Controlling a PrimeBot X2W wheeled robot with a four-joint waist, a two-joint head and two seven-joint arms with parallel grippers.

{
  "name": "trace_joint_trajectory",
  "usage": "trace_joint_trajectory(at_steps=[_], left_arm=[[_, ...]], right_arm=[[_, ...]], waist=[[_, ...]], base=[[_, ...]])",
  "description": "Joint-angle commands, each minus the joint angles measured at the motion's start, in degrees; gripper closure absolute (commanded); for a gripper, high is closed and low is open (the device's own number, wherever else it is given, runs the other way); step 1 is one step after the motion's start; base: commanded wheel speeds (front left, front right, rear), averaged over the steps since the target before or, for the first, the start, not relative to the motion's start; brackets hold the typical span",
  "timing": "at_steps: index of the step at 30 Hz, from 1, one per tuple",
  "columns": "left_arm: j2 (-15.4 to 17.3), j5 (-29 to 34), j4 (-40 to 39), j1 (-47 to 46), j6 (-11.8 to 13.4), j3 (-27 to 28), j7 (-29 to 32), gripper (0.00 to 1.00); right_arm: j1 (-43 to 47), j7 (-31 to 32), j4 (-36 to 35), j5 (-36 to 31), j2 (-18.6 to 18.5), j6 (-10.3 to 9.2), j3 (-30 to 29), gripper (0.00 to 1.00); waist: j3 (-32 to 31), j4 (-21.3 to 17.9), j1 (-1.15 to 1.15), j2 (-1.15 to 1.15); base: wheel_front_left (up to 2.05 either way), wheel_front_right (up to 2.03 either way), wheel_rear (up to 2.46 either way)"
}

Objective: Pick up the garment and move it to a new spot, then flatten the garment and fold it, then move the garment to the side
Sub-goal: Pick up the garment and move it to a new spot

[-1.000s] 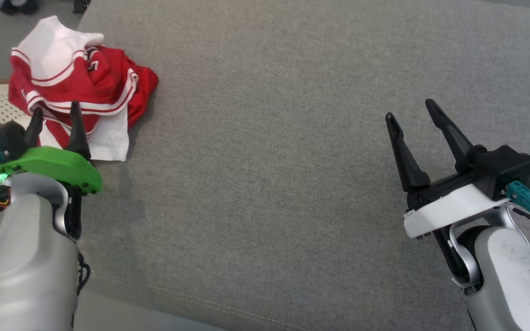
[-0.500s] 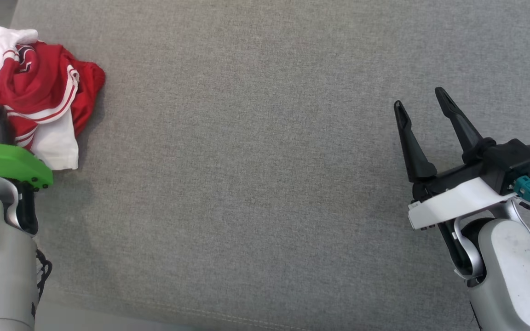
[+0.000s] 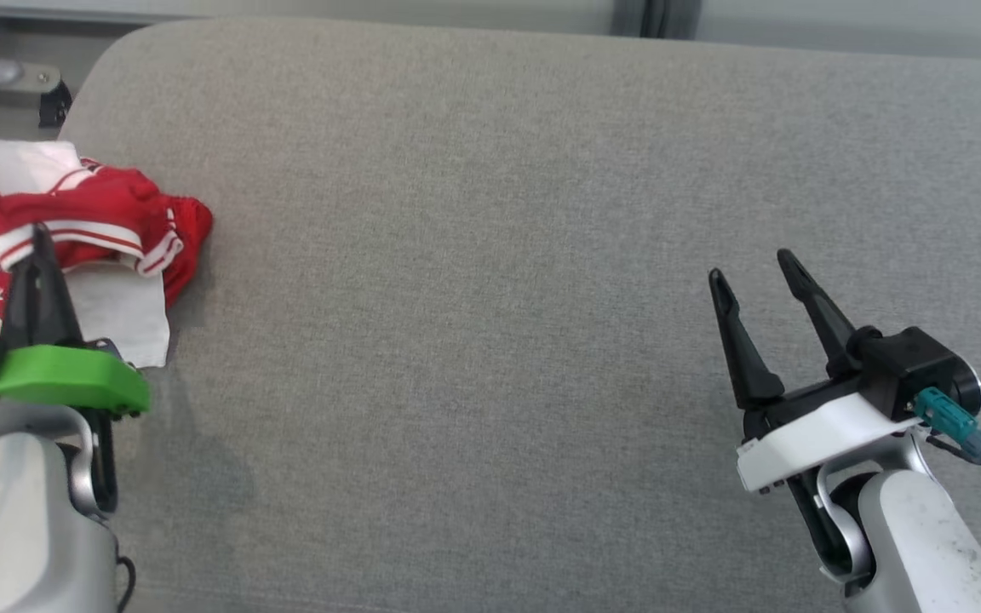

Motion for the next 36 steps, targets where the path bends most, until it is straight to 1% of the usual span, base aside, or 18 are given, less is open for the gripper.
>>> trace_joint_trajectory(at_steps=[1,6,8,11,12,18,21,24,27,31,32,33,36], left_arm=[[-0.7,0.6,-2.0,2.0,0.4,-0.9,0.1,1.00],[-3.9,1.9,-10.3,7.7,-0.6,-5.6,3.7,1.00],[-4.9,2.1,-12.8,9.3,-0.9,-7.6,5.4,1.00],[-6.5,2.5,-15.5,9.7,-1.9,-12.1,8.0,1.00],[-7.3,2.1,-16.1,8.9,-2.5,-14.9,9.2,1.00],[-9.2,1.0,-14.9,3.8,-3.6,-26.1,10.6,1.00],[-9.3,-0.4,-13.4,1.3,-3.8,-31.7,10.4,1.00],[-9.5,-3.3,-12.7,-0.6,-3.9,-37.9,9.4,1.00],[-9.4,-5.9,-12.0,-2.4,-3.6,-43.3,8.6,1.00],[-9.5,-8.5,-10.3,-4.8,-2.5,-49.1,8.2,1.00],[-9.5,-8.9,-9.9,-5.5,-2.0,-50.1,7.4,0.31],[-9.5,-9.0,-9.5,-6.0,-1.7,-51.1,7.1,0.00],[-9.5,-9.3,-9.0,-7.2,-0.7,-53.4,5.0,0.00]], right_arm=[[1.2,-0.3,0.2,-0.1,-0.1,0.00,0.2,0.00],[3.3,0.0,0.7,0.5,0.3,0.00,0.9,0.00],[3.6,0.1,0.7,0.7,0.4,0.00,1.3,0.00],[3.2,0.2,0.4,0.9,0.6,0.00,1.0,0.00],[2.8,0.2,0.2,1.0,0.5,0.00,1.5,0.00],[2.9,-0.6,0.2,1.4,0.9,0.00,-0.1,0.00],[2.7,-1.4,0.6,1.5,1.5,0.00,-0.8,0.00],[2.0,-2.4,1.2,1.6,2.2,0.00,-1.2,0.00],[1.3,-3.4,1.7,1.9,3.0,0.00,-1.5,0.00],[0.4,-4.6,2.6,2.1,3.6,0.00,-1.7,0.00],[0.2,-4.8,3.0,2.3,3.8,0.00,-1.5,0.00],[0.1,-5.1,3.3,2.3,3.9,0.00,-1.5,0.00],[-0.5,-5.6,4.2,2.1,4.0,0.00,-1.3,0.00]], waist=[[-5.3,-3.5,0.00,0.00],[-8.0,-8.1,0.00,0.00],[-8.6,-10.5,0.00,0.00],[-8.1,-14.7,0.00,0.00],[-7.4,-17.9,0.00,0.00],[-3.4,-25.3,0.00,0.00],[-1.3,-27.8,0.00,0.00],[1.0,-29.8,0.00,0.00],[2.9,-30.7,0.00,0.00],[4.7,-30.8,0.00,0.00],[4.8,-30.6,0.00,0.00],[4.8,-30.4,0.00,0.00],[4.0,-28.8,0.00,0.00]], base=[[0.00,0.00,0.00],[0.00,0.00,0.00],[0.00,0.00,0.00],[0.00,0.00,0.00],[0.00,0.00,0.00],[0.00,0.00,0.00],[0.00,0.00,0.00],[0.00,0.00,0.00],[0.00,0.00,0.00],[0.00,0.00,0.00],[0.00,0.00,0.00],[0.00,0.00,0.00],[0.00,0.00,0.00]])
